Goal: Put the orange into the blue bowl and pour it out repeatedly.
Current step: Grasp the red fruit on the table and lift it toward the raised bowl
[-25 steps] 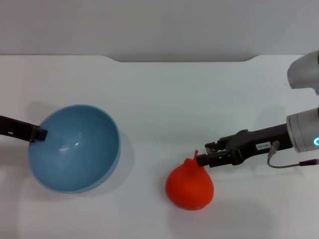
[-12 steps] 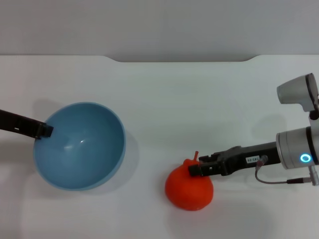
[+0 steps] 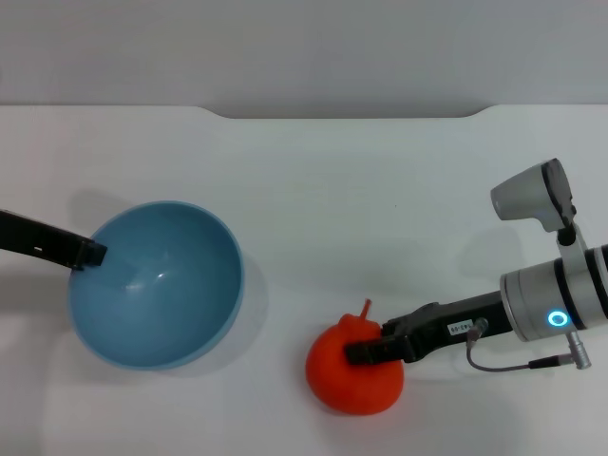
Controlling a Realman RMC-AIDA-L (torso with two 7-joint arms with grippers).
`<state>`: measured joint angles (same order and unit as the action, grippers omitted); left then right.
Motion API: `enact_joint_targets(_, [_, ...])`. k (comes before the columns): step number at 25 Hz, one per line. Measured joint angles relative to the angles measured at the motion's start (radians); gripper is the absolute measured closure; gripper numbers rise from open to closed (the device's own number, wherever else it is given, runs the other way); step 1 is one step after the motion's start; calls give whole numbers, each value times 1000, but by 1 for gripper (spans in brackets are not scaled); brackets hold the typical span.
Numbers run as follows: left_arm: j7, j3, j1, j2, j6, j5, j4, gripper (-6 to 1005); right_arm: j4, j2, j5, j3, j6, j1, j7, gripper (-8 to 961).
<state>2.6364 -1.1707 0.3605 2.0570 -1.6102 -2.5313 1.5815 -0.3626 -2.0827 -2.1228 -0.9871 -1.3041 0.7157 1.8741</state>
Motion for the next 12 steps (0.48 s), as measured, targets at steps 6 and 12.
enact_joint_targets(6, [0,-10,0,0,0,-1,-1,1001,-6,0,13,-7,-20,-3,0,592])
enact_joint_targets(12, [-1,-25,14,-1,0,-2,-9,1001,-92,9,84,-1,-93,-74,0,755])
